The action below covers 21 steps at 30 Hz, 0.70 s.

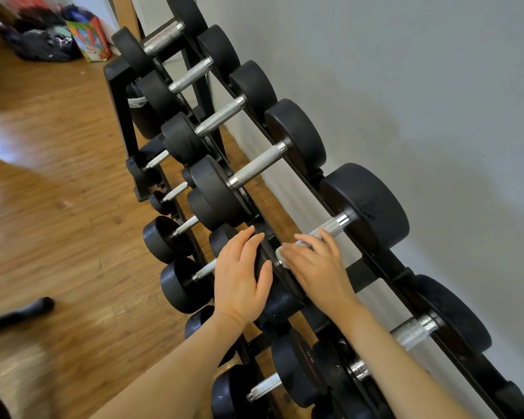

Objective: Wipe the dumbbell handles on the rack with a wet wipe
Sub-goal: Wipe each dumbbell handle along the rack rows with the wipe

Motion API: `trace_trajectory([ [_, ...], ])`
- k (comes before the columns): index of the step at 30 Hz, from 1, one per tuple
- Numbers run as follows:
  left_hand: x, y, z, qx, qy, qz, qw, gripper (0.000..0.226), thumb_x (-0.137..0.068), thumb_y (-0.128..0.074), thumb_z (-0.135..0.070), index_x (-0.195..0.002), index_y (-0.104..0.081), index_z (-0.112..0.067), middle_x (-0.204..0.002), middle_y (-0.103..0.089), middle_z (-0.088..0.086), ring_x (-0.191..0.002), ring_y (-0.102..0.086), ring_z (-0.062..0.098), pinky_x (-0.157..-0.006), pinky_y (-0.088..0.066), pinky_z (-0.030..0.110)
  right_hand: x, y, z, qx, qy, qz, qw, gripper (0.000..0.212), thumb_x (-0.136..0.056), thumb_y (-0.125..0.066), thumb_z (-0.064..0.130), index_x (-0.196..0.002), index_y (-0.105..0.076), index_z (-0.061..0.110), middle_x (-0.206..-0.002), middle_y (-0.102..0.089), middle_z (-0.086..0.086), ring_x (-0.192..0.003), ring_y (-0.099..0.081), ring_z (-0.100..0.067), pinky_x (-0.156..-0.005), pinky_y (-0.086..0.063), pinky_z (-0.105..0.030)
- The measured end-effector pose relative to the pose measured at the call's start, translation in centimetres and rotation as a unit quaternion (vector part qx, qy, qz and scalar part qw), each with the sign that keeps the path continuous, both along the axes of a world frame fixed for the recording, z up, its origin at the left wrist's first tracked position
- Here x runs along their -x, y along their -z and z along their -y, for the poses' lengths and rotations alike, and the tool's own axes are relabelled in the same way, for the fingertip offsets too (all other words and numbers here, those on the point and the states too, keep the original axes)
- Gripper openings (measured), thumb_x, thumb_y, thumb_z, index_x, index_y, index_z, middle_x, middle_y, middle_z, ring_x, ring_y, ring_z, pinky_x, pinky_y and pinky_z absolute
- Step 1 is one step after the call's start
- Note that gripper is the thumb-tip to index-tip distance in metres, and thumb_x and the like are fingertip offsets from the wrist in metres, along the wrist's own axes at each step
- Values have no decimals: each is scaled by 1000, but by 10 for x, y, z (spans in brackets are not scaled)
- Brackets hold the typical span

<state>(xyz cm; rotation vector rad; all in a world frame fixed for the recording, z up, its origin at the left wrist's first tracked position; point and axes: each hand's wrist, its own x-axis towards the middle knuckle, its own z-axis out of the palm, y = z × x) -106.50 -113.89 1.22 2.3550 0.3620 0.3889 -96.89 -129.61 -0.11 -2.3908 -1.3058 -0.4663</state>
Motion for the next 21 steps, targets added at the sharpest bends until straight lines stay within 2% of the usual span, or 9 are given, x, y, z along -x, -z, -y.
trace_trajectory([
  [2, 0, 0, 0, 0, 0, -3, 1000, 54, -94, -38, -42, -139, -52, -16, -148, -47, 2, -139, -40, 22, -114, -33, 44, 1, 1, 1, 18, -25, 13, 999, 26, -88, -63, 16, -112, -69, 14, -114, -69, 3, -118, -55, -23, -113, -26, -48],
  [4, 0, -1, 1, 0, 0, -2, 1000, 54, -94, -38, -42, -139, -52, -15, -147, -47, 3, -138, -40, 23, -114, -33, 44, -7, 2, 6, 13, 5, 37, 999, 24, -90, -59, 18, -112, -70, 14, -113, -70, 2, -118, -55, -23, -114, -25, -47],
  [7, 0, -2, 1, 0, -1, -1, 1000, 55, -93, -38, -42, -138, -53, -15, -147, -48, 3, -138, -41, 23, -114, -32, 43, -6, 6, 11, -53, 58, 43, 996, 26, -90, -61, 19, -114, -69, 13, -112, -70, -1, -113, -56, -23, -112, -29, -44],
  [10, 0, -3, 1, -1, -3, -4, 1000, 55, -93, -38, -43, -139, -52, -15, -147, -47, 3, -138, -40, 22, -114, -31, 42, 8, 11, 6, -56, -13, 33, 998, 32, -88, -63, 15, -119, -63, 13, -117, -68, -2, -114, -55, -24, -113, -28, -39],
  [12, 0, -4, 2, 0, -3, -7, 1000, 55, -93, -37, -43, -139, -52, -16, -147, -47, 3, -138, -40, 22, -114, -31, 42, 8, 11, 6, -46, -25, 45, 998, 29, -88, -62, 14, -117, -67, 10, -116, -68, -2, -113, -55, -24, -111, -31, -41],
  [16, -1, -4, 2, -4, -3, -8, 1000, 56, -93, -37, -43, -139, -52, -15, -147, -48, 4, -138, -40, 23, -114, -30, 40, -5, 11, 10, -86, 87, 57, 991, 26, -87, -66, 17, -112, -71, 13, -111, -71, 0, -109, -58, -25, -104, -38, -45],
  [21, 0, -4, 2, -5, -5, -11, 1000, 55, -93, -37, -44, -139, -51, -16, -147, -47, 2, -139, -39, 21, -114, -28, 37, 14, 20, 4, -58, 5, 25, 998, 40, -82, -73, 11, -121, -64, 12, -120, -67, -4, -117, -54, -25, -106, -39, -45],
])
